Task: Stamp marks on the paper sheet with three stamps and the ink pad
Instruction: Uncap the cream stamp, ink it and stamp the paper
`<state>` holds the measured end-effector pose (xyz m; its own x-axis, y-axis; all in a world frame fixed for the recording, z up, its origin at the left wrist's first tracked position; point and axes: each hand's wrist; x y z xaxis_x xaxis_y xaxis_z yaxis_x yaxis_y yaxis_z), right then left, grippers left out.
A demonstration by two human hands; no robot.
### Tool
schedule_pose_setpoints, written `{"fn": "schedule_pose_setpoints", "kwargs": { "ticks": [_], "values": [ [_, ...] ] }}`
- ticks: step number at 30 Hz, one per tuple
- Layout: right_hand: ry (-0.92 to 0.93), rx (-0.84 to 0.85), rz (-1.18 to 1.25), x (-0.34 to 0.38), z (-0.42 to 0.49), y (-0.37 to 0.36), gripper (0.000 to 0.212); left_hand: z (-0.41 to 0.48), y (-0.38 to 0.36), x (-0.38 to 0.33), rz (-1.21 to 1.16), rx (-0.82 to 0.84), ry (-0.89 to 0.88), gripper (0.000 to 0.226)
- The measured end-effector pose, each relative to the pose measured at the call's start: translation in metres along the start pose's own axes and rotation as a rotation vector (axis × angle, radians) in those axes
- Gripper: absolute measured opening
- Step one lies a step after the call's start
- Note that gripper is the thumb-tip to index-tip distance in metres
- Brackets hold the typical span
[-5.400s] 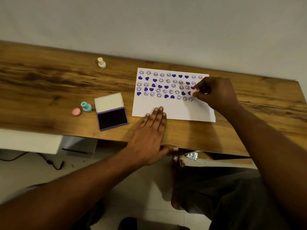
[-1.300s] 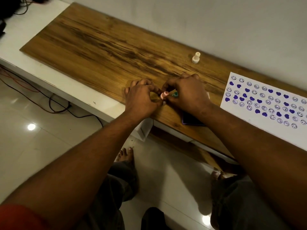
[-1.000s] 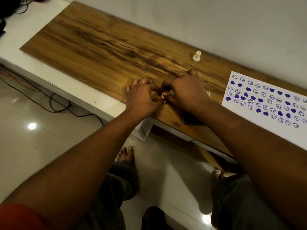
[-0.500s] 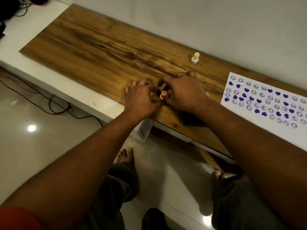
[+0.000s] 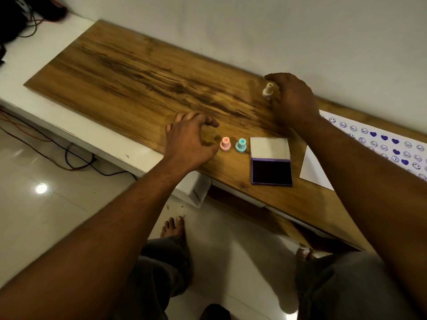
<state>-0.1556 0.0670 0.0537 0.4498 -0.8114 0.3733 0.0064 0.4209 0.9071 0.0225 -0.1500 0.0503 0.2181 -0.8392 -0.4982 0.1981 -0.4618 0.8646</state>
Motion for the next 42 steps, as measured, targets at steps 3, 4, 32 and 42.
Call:
{"fn": "schedule_pose_setpoints", "kwargs": {
  "ticks": [3,4,32,42],
  "values": [
    [-0.008,0.041,-0.003,0.001,0.004,-0.007,0.04,0.0,-0.002,-0.002,-0.018,-0.041,0.001,0.045],
    [-0.002,0.035,-0.004,0.002,0.005,-0.008,0.039,0.001,-0.004,-0.002,-0.03,-0.049,0.005,0.044],
    [-0.229,0.052,0.443,0.022,-0.157,0.104,0.024,-0.041,-0.029,-0.111,-0.117,-0.103,-0.402,0.037],
    [-0.256,0.015,0.531,-0.01,-0.165,0.087,0.02,-0.045,-0.047,-0.131,-0.257,-0.078,-0.25,0.029]
  ]
}}
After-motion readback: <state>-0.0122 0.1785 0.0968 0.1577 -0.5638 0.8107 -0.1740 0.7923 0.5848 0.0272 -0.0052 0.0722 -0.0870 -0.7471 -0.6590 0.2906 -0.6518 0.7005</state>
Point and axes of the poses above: each hand's wrist, its own z-axis towards the middle knuckle, its own y-axis out of the back of the hand, x = y × z, and after that the axes turned 3 degrees about -x, right-handed
